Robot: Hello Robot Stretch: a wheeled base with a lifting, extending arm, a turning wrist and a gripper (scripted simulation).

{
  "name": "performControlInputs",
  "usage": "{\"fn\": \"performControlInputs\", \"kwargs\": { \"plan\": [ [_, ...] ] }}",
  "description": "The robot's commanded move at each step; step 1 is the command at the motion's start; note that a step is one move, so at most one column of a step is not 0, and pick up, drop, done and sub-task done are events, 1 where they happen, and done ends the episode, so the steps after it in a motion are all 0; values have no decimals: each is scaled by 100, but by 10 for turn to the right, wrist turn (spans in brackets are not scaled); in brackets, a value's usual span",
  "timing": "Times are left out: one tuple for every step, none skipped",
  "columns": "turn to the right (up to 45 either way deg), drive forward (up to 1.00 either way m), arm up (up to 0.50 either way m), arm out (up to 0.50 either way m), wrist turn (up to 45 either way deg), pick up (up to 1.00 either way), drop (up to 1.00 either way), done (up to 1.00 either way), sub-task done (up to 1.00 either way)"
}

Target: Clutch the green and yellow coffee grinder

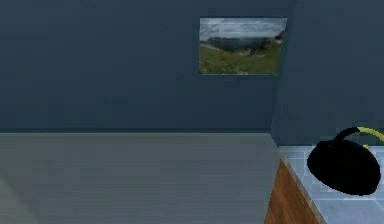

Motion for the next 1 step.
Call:
{"fn": "performControlInputs", "kwargs": {
  "plan": [
    [0, 0, 50, 0, 0, 0, 0, 0, 0]
  ]
}}
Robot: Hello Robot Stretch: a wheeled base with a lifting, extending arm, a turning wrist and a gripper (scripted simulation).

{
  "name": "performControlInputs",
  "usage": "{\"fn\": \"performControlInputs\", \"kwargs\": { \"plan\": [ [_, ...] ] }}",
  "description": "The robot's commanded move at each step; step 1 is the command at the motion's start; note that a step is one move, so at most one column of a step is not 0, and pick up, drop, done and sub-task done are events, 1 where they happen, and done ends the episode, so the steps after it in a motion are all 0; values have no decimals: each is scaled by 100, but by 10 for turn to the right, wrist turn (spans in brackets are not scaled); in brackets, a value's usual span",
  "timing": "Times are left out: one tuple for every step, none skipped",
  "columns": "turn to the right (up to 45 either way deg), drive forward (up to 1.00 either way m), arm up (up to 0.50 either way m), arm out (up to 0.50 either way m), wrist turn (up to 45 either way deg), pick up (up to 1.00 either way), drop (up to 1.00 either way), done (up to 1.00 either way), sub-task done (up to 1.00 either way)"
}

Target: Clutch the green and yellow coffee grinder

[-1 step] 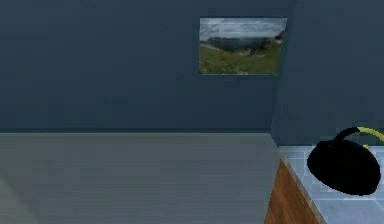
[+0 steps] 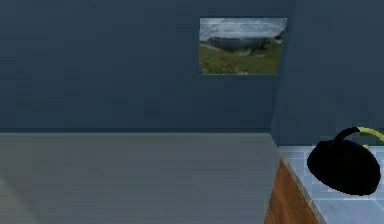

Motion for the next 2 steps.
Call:
{"fn": "performControlInputs", "kwargs": {
  "plan": [
    [0, 0, 38, 0, 0, 0, 0, 0, 0],
    [0, 0, 0, 44, 0, 0, 0, 0, 0]
  ]
}}
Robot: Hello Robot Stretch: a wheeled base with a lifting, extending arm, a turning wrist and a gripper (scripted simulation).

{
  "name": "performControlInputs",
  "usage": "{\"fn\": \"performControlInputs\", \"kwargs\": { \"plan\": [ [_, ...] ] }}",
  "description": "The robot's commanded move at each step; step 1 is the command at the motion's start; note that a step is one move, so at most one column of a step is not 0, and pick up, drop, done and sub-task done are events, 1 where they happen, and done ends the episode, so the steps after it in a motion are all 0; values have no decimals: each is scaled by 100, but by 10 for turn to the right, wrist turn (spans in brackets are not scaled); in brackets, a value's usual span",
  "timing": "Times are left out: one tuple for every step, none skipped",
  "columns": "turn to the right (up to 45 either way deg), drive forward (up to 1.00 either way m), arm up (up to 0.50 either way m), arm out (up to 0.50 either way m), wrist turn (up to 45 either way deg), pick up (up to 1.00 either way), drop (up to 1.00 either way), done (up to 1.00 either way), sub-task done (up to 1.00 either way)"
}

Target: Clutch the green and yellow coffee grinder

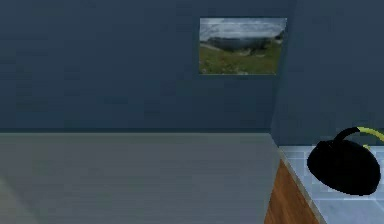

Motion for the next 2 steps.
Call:
{"fn": "performControlInputs", "kwargs": {
  "plan": [
    [0, 0, 0, 0, 450, 0, 0, 0, 0],
    [0, 0, 0, 0, 450, 0, 0, 0, 0]
  ]
}}
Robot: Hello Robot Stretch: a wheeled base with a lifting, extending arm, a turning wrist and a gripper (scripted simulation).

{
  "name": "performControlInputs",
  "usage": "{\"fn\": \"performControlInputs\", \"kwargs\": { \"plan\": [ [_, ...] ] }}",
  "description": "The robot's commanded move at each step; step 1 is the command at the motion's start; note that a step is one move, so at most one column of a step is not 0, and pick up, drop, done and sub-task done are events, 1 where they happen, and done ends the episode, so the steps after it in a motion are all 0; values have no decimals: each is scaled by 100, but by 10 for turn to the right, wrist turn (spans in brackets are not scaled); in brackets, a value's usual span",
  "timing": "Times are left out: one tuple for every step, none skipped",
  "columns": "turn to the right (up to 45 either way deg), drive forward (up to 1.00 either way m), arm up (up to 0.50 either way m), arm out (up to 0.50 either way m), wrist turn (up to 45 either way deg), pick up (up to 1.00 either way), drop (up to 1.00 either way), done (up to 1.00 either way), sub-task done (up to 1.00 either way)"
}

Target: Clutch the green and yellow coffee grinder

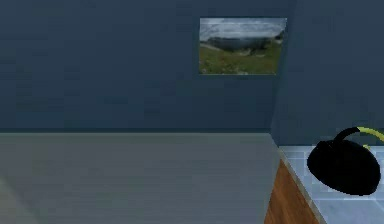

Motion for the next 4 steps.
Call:
{"fn": "performControlInputs", "kwargs": {
  "plan": [
    [0, 0, 0, 0, 450, 0, 0, 0, 0],
    [0, 0, 0, 0, 120, 0, 0, 0, 0],
    [0, 0, 0, 0, 0, 100, 0, 0, 0],
    [0, 0, 0, 0, 0, 0, 0, 100, 0]
  ]
}}
